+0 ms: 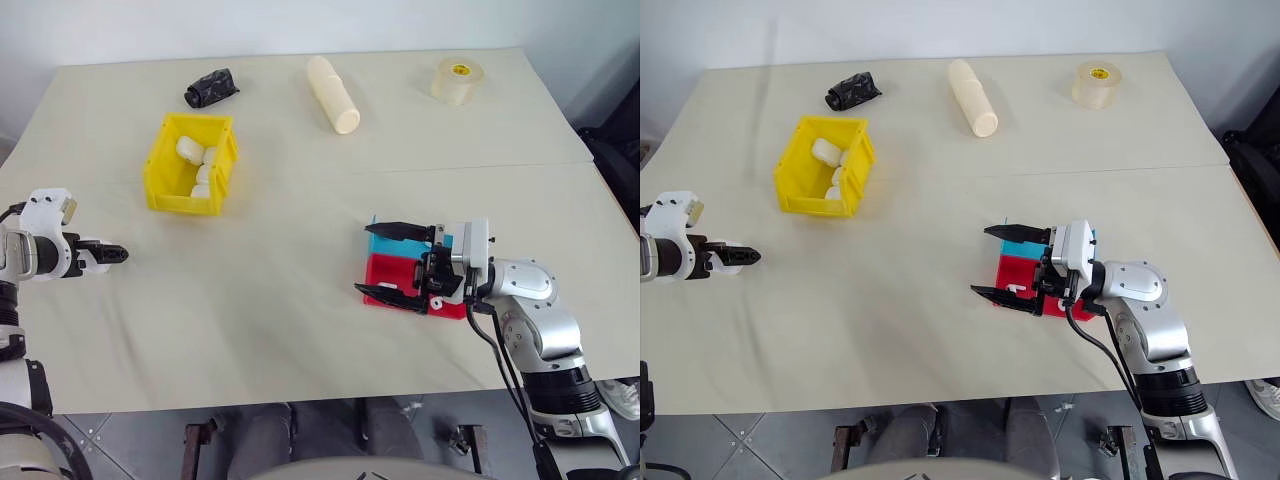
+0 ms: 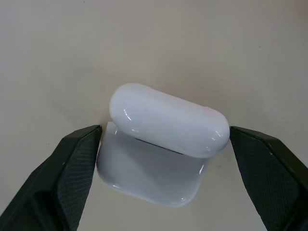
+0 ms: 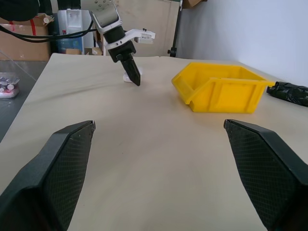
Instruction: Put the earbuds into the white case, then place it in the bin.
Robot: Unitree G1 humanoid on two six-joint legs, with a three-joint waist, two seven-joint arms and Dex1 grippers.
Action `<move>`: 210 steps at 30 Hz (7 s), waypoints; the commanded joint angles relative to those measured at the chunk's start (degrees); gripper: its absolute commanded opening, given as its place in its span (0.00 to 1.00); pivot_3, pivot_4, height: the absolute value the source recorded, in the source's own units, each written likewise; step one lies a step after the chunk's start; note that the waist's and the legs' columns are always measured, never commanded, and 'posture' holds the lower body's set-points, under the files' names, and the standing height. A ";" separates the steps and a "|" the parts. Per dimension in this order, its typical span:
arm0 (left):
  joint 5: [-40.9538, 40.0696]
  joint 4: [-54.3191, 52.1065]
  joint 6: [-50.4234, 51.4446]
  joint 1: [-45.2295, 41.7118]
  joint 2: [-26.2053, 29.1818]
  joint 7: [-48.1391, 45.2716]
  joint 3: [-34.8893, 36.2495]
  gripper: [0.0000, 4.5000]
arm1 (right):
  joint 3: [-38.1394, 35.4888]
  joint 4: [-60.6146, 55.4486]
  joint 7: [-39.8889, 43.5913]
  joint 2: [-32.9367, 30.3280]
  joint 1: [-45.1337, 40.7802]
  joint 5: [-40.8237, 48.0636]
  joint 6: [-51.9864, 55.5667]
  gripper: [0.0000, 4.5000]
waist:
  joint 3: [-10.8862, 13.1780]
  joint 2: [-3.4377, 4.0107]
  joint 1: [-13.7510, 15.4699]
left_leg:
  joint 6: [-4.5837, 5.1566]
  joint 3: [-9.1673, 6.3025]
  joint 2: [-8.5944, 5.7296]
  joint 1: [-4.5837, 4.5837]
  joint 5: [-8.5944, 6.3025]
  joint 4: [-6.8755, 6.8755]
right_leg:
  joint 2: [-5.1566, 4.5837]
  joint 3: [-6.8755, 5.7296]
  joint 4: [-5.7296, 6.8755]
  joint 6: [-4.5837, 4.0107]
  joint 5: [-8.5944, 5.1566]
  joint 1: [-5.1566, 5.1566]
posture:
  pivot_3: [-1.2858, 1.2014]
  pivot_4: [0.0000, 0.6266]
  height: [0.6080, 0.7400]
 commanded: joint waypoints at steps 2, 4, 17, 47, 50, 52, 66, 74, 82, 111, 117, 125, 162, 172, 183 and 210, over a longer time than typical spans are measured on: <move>1.48 1.12 -4.88 0.64 2.80 -5.79 -2.99 0.99 | -0.81 -1.58 -0.10 0.02 0.00 0.28 -1.22 1.00 | 0.00 0.00 0.00 | 0.00 0.00 0.00 0.00 0.00 0.01 | 0.00 0.00 0.00 0.00 0.00 0.00 | 0.52 0.24 1.00; 2.01 1.41 -7.18 1.36 3.88 -8.72 -4.58 0.99 | -0.79 -1.66 -0.15 -0.04 0.03 0.27 -1.21 1.00 | 0.00 0.00 -0.06 | 0.00 0.01 -0.01 0.00 0.00 0.00 | -0.01 0.01 0.00 0.00 0.00 0.00 | 0.52 0.24 1.00; 5.03 3.97 -9.86 2.75 5.93 -11.79 -5.86 0.99 | -0.74 -1.81 -0.91 -0.05 0.42 0.01 -1.56 1.00 | 0.00 0.00 -0.12 | 0.01 0.06 0.01 0.01 -0.01 -0.02 | 0.01 0.02 -0.01 0.00 0.00 -0.01 | 0.52 0.24 1.00; -27.00 -47.02 -23.27 34.06 -11.85 -28.84 32.31 0.62 | -4.89 -0.54 0.04 -4.15 1.63 0.21 -1.32 1.00 | 0.00 -0.02 0.04 | 0.17 0.45 0.18 0.12 -0.18 -0.03 | -0.13 0.09 -0.21 0.00 0.00 0.02 | 0.52 0.24 1.00; -24.84 -53.87 -31.21 36.64 -18.92 -24.87 28.10 0.62 | -6.35 -0.15 -0.13 -5.50 2.19 0.09 -1.46 1.00 | -0.01 -0.02 0.11 | 0.16 0.46 0.21 0.20 -0.19 -0.02 | -0.10 0.04 -0.53 0.00 0.01 0.14 | 0.52 0.24 1.00; -24.06 -57.38 -34.40 37.95 -22.45 -23.17 24.18 0.62 | -7.45 -0.52 -0.41 -6.33 3.12 -0.19 -1.48 1.00 | -0.01 -0.02 0.36 | 0.16 0.47 0.23 0.23 -0.19 0.02 | -0.06 0.03 -0.58 0.04 0.03 0.22 | 0.52 0.24 1.00; -11.17 -47.54 -72.66 35.56 -42.48 -27.01 -3.68 0.62 | -24.66 -7.86 -2.01 -16.47 21.90 0.81 -0.18 1.00 | -0.06 0.04 3.11 | 0.30 0.67 0.11 0.21 -0.23 0.24 | -0.06 0.09 -0.76 0.18 0.17 0.35 | 0.52 0.24 1.00; -14.24 -42.92 -76.63 32.43 -45.44 -27.50 -5.93 0.62 | -35.29 -17.36 -3.34 -17.41 34.74 3.98 4.54 1.00 | -0.08 0.06 2.62 | 0.34 0.75 0.06 0.32 -0.25 0.23 | 0.06 0.14 -0.74 0.19 0.18 0.43 | 0.52 0.24 1.00; -16.96 -39.44 -77.06 28.13 -44.93 -30.86 -7.65 0.62 | -41.48 -19.35 -0.58 -20.35 43.08 3.32 8.53 1.00 | -0.09 0.09 3.43 | 0.54 0.62 0.07 0.29 -0.36 0.56 | -0.02 0.13 -0.92 0.33 0.26 0.73 | 0.52 0.24 1.00; -16.52 -34.21 -74.53 22.51 -44.12 -36.13 -14.06 0.62 | 6.92 -21.10 1.47 -47.24 -1.45 -11.46 34.26 1.00 | -0.10 0.10 2.89 | 0.66 0.40 0.09 0.14 -0.49 0.73 | -0.10 -0.13 -1.31 0.41 0.30 0.89 | 0.52 0.24 1.00; -16.07 -34.81 -73.82 22.42 -43.75 -34.66 -14.38 0.62 | 13.51 -14.49 7.17 -46.37 -7.02 -20.34 25.35 1.00 | -0.09 0.11 2.80 | 0.65 0.44 0.07 0.14 -0.50 0.71 | -0.11 -0.11 -1.31 0.41 0.30 0.86 | 0.52 0.24 1.00; -15.36 -35.86 -72.89 22.67 -43.49 -32.81 -14.90 0.62 | 17.16 -5.33 10.95 -41.57 -10.33 -28.83 13.32 1.00 | -0.09 0.12 2.77 | 0.64 0.49 0.09 0.14 -0.51 0.69 | -0.08 -0.08 -1.29 0.42 0.30 0.80 | 0.52 0.24 1.00; -14.78 -37.58 -70.72 23.05 -42.73 -29.72 -16.15 0.62 | 18.15 -2.50 18.58 -34.52 -12.07 -38.13 4.49 0.50 | -0.09 0.12 2.79 | 0.62 0.48 0.08 0.14 -0.51 0.71 | -0.09 -0.08 -1.28 0.41 0.30 0.81 | 0.52 0.24 1.00; -14.68 -38.44 -70.15 23.38 -42.15 -28.99 -15.84 0.62 | 18.41 -2.72 18.92 -33.11 -11.77 -38.40 5.37 0.12 | -0.09 0.12 2.79 | 0.62 0.48 0.09 0.14 -0.51 0.71 | -0.09 -0.08 -1.28 0.41 0.30 0.81 | 0.52 0.24 1.00; -15.08 -38.64 -69.98 23.82 -41.74 -28.44 -15.69 0.62 | 10.16 -6.25 14.72 -31.37 -8.63 -30.59 9.48 0.12 | -0.09 0.12 2.82 | 0.62 0.47 0.09 0.14 -0.51 0.71 | -0.09 -0.08 -1.28 0.41 0.30 0.82 | 0.52 0.24 1.00; -23.62 -34.45 -58.87 16.78 -41.01 -36.28 -10.88 0.62 | -6.60 -23.29 -16.42 9.04 12.33 9.40 9.86 0.12 | -0.07 0.13 2.72 | 0.58 0.34 0.08 0.22 -0.50 0.71 | -0.05 -0.10 -1.17 0.41 0.31 0.89 | 0.52 0.24 1.00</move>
